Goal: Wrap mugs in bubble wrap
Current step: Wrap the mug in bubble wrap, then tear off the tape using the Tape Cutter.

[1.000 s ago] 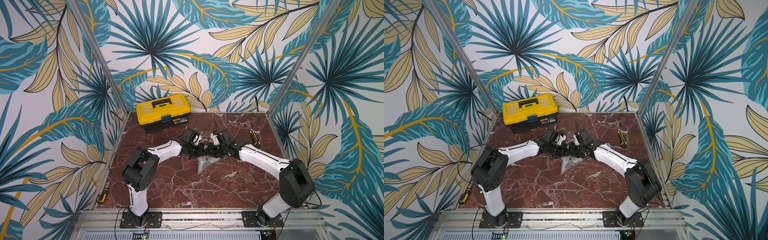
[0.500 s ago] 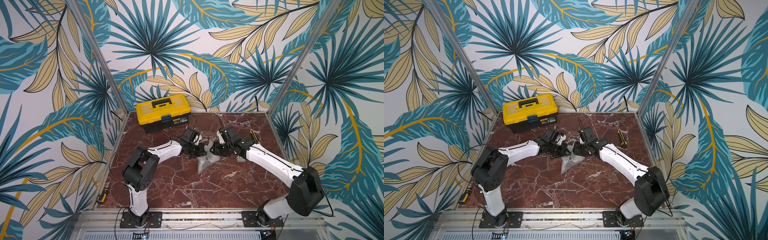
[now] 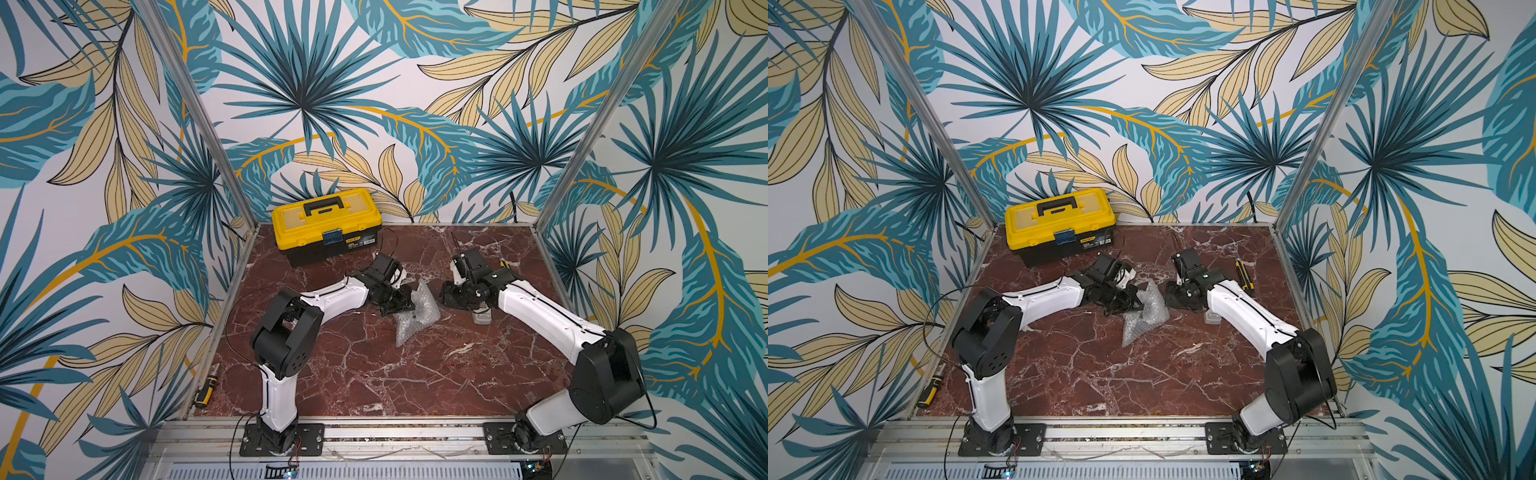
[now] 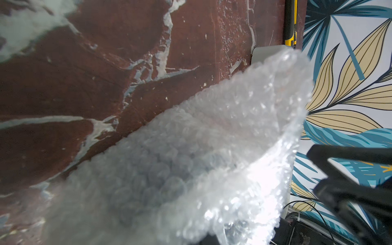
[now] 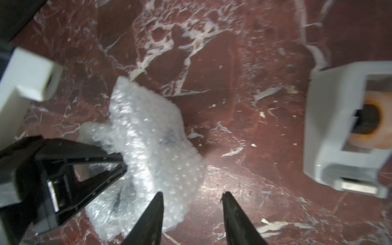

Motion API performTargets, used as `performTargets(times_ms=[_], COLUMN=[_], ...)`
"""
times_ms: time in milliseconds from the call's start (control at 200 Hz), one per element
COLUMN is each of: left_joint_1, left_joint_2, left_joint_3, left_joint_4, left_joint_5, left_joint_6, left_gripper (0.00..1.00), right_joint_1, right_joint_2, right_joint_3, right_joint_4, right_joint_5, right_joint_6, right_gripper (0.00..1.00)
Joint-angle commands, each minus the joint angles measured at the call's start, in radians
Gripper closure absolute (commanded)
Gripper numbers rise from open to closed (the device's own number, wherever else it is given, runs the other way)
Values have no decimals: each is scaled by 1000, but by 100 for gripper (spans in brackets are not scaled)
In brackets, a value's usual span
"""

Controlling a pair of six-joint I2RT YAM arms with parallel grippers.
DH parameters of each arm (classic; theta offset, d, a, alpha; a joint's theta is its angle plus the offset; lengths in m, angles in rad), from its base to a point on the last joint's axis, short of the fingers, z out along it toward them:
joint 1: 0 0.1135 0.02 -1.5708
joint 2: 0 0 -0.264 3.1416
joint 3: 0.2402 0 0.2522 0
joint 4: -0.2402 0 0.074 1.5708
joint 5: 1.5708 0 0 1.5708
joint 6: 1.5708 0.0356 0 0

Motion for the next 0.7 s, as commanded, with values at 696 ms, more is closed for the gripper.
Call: performTargets(times_ms=[696], left_joint_1=[-13], left_joint_2=[38], left_joint_3=[29], left_joint_4=[-118], left_joint_5=[-70], left_joint_6=[57], left_gripper=[98], right_joint_1=[-387], right_joint_2=[156], right_joint_3=[-26], right_joint_4=[-16], right_joint_5=[-134], right_joint_6=[-200], right_gripper=[49])
